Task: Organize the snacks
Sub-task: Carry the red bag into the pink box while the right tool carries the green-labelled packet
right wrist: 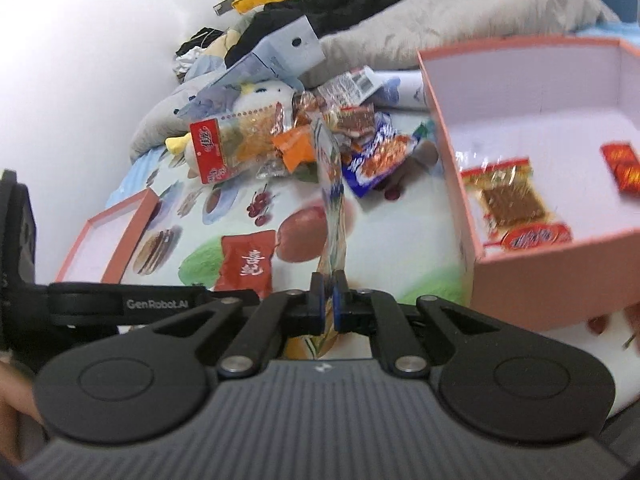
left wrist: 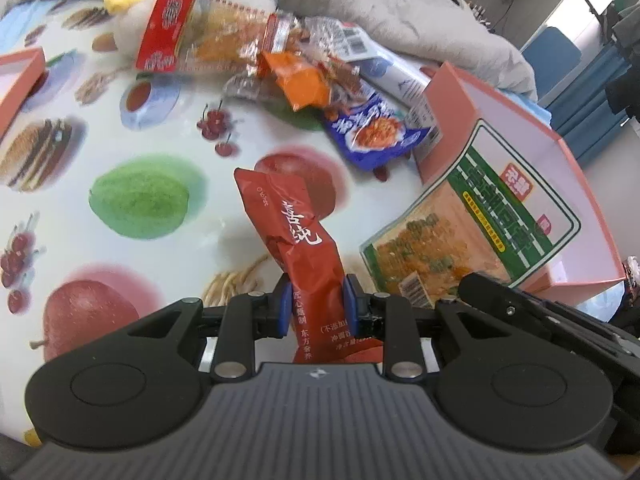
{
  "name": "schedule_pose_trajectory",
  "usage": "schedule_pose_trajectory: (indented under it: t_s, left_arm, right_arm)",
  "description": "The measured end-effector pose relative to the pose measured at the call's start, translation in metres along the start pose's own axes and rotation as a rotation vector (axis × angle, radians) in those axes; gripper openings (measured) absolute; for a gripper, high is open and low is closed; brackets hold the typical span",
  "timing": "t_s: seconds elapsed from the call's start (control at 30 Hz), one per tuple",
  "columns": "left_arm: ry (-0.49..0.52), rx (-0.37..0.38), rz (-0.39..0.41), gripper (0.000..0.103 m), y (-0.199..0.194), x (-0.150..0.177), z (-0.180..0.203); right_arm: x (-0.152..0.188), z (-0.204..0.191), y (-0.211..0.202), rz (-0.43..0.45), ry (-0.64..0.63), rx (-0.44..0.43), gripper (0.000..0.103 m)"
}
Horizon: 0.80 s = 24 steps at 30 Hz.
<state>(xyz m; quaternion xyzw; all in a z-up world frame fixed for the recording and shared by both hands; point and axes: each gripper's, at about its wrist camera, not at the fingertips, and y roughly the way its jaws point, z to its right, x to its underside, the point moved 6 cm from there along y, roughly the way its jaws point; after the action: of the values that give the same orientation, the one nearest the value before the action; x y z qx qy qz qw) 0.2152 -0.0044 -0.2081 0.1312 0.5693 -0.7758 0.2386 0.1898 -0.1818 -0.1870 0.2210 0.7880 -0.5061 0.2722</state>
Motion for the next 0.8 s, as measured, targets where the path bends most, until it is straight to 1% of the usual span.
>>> schedule_pose_trajectory:
  t_s: [0.23, 0.3, 0.37, 0.47, 0.67, 0.8]
  left_arm:
    - [0.032, 0.004, 0.055, 0.030, -0.034, -0.025, 0.018]
    - [0.043, 0.021, 0.078, 0.029, -0.049, -0.035, 0.026]
    - [0.069, 0.024, 0.109, 0.029, -0.066, -0.048, 0.037]
    - [0.108, 0.031, 0.142, 0.029, -0.083, -0.066, 0.053]
    - [0.144, 0.059, 0.188, 0.028, -0.100, -0.095, 0.087]
    - [0.178, 0.098, 0.208, 0.028, -0.106, -0.113, 0.117]
  right_arm:
    - [-0.029, -0.003, -0.029, 0.041, -0.031, 0.002, 0.007]
    - [-0.039, -0.005, -0.038, 0.052, -0.058, 0.018, 0.007]
    - [-0.053, -0.005, -0.051, 0.078, -0.059, 0.007, 0.007]
    - [-0.072, -0.006, -0.067, 0.122, -0.085, 0.018, 0.007]
    - [-0.107, 0.004, -0.092, 0.188, -0.091, 0.041, 0.007]
    - [-0.131, 0.016, -0.110, 0.226, -0.091, 0.060, 0.007]
